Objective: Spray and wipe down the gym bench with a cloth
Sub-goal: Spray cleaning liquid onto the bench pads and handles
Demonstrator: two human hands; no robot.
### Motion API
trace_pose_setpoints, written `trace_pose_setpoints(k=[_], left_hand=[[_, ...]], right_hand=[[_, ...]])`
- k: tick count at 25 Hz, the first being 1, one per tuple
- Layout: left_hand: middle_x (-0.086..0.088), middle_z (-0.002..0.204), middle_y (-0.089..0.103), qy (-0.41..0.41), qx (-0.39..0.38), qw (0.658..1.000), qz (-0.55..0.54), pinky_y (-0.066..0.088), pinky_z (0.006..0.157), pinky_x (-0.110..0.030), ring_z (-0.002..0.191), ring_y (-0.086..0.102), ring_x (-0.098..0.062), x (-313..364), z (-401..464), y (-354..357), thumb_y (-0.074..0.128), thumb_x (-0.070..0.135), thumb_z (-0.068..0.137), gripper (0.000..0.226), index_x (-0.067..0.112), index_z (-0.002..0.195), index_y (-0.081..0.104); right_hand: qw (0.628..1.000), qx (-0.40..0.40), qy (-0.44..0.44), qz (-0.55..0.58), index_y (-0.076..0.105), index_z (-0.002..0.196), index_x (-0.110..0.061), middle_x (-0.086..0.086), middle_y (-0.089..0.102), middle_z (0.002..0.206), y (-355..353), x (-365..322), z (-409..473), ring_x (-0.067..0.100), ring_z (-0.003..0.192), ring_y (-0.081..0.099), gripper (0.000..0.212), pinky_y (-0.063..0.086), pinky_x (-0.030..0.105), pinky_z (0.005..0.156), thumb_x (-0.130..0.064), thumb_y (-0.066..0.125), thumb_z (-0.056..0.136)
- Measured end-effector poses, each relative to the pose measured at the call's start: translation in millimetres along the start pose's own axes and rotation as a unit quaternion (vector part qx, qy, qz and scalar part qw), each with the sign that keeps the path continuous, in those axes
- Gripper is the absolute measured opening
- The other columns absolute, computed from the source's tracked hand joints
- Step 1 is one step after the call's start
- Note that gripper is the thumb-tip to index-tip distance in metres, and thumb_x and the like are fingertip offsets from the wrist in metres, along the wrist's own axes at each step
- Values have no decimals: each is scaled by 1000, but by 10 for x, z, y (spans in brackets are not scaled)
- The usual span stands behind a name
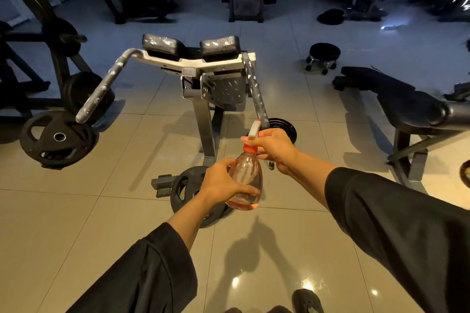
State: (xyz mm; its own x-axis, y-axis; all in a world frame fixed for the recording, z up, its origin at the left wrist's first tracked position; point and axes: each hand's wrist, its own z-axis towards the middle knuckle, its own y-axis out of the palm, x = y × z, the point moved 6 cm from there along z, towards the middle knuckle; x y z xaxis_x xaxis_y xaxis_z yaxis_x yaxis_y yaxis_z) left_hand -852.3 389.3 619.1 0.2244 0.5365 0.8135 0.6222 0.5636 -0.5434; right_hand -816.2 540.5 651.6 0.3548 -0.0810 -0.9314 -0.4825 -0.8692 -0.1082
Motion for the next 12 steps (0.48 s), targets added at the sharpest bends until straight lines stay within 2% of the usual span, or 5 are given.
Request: trace_pose_setpoints(k=[3, 5, 7, 9, 12], left_hand=[[6, 103, 67, -7, -4, 1000, -4, 54, 89, -35, 96, 62, -13, -61, -112, 77, 93, 42, 49, 77, 19, 115, 62], [6, 102, 67, -13, -4, 1000, -12, 54, 89, -35, 96, 63, -13, -73, -161, 82, 93, 40, 50, 74, 19, 114, 62], [6, 101, 68, -24, -3, 999, -26, 54, 90, -38, 96, 64, -14, -70, -168, 69, 93, 39, 50, 71, 20, 111, 63], [7, 101, 68, -33, 7, 999, -42, 54, 90, -38, 96, 64, -14, -30, -157, 39, 94, 37, 48, 68, 24, 107, 63], [7, 100, 69, -31, 26, 998, -54, 53, 86, -32, 95, 64, -13, 114, -110, -31, 94, 33, 48, 70, 21, 109, 64]], right_hand=[[1000, -17, 19, -12, 64, 110, 8, 11, 72, 95, 2, 112, -78, 21, 96, 65, 50, 50, 41, 86, -25, 80, 76], [999, -32, 15, -39, 67, 104, 6, 7, 69, 90, 30, 117, -89, 18, 92, 62, 43, 49, 37, 78, -27, 79, 77], [999, -31, 12, -43, 69, 97, 3, 11, 71, 89, 56, 96, -67, 25, 95, 66, 40, 54, 45, 86, -28, 81, 75], [999, -32, 10, -20, 70, 96, 1, 16, 73, 94, 67, 55, -48, 30, 100, 68, 40, 51, 52, 95, -28, 83, 72], [999, -43, -18, -23, 70, 94, 5, 19, 72, 88, 28, -126, 2, 29, 89, 67, 38, 51, 46, 88, -24, 82, 73]])
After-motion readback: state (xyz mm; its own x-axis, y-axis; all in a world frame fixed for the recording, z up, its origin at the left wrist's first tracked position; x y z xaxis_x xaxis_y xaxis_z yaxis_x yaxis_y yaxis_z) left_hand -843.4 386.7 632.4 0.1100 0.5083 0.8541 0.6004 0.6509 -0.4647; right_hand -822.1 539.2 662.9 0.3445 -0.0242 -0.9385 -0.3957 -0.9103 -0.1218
